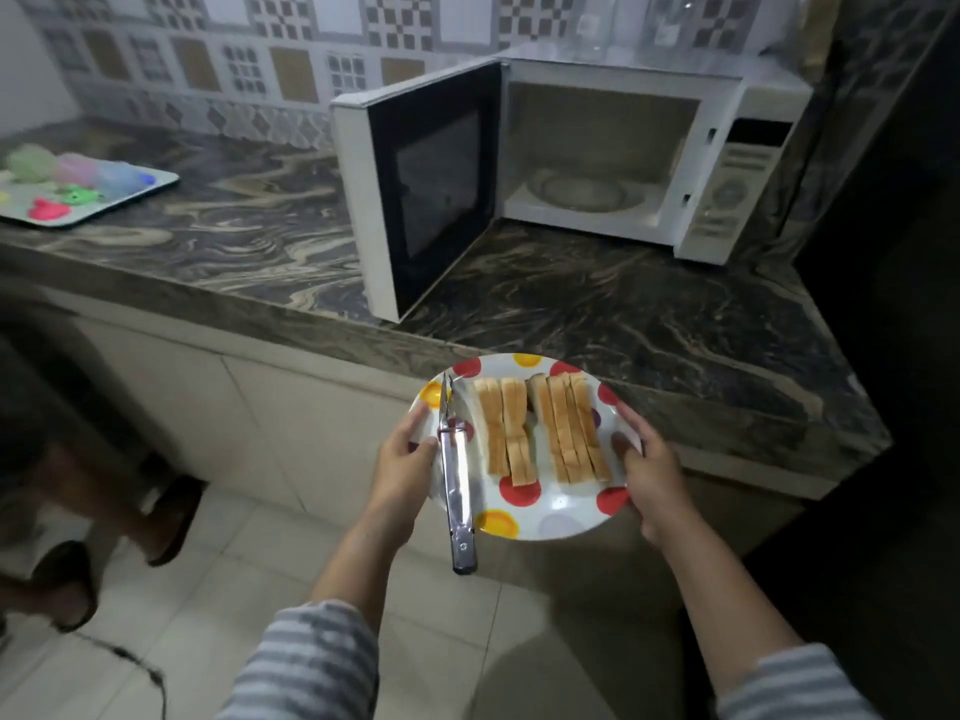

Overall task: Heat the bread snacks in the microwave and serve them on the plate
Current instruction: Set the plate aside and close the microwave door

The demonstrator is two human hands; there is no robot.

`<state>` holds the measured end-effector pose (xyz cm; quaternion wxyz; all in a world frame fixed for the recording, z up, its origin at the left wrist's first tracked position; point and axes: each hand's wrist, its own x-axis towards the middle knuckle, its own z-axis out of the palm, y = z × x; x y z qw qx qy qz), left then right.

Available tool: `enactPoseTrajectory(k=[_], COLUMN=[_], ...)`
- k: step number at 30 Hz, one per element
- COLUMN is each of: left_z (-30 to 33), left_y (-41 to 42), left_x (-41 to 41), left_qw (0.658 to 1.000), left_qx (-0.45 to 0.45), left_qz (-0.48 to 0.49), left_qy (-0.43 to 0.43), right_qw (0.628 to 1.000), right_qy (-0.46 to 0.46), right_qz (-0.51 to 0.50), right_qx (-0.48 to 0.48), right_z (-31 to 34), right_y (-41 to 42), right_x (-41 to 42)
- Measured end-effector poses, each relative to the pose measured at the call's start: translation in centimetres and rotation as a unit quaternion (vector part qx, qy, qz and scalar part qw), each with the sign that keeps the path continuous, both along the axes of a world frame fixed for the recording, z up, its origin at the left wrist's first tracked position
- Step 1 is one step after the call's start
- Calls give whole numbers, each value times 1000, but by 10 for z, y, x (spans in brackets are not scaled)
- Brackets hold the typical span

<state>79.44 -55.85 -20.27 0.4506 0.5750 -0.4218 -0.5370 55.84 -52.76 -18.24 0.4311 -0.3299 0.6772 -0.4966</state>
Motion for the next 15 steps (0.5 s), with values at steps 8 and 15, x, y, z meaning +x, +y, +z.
enactPoseTrajectory(k=[8,15], left_z=[-8,12], left_y=[60,87], left_x=[99,195], left_qw=[999,996], left_qx=[8,-34], left_qz=[46,79], left_qy=[-5,-8], right_qw=[997,995], right_qy=[-32,-46], right_qz=[62,62], right_qx=[-31,-67], right_z=[-10,-8], right_y=[41,53], right_x=[94,196])
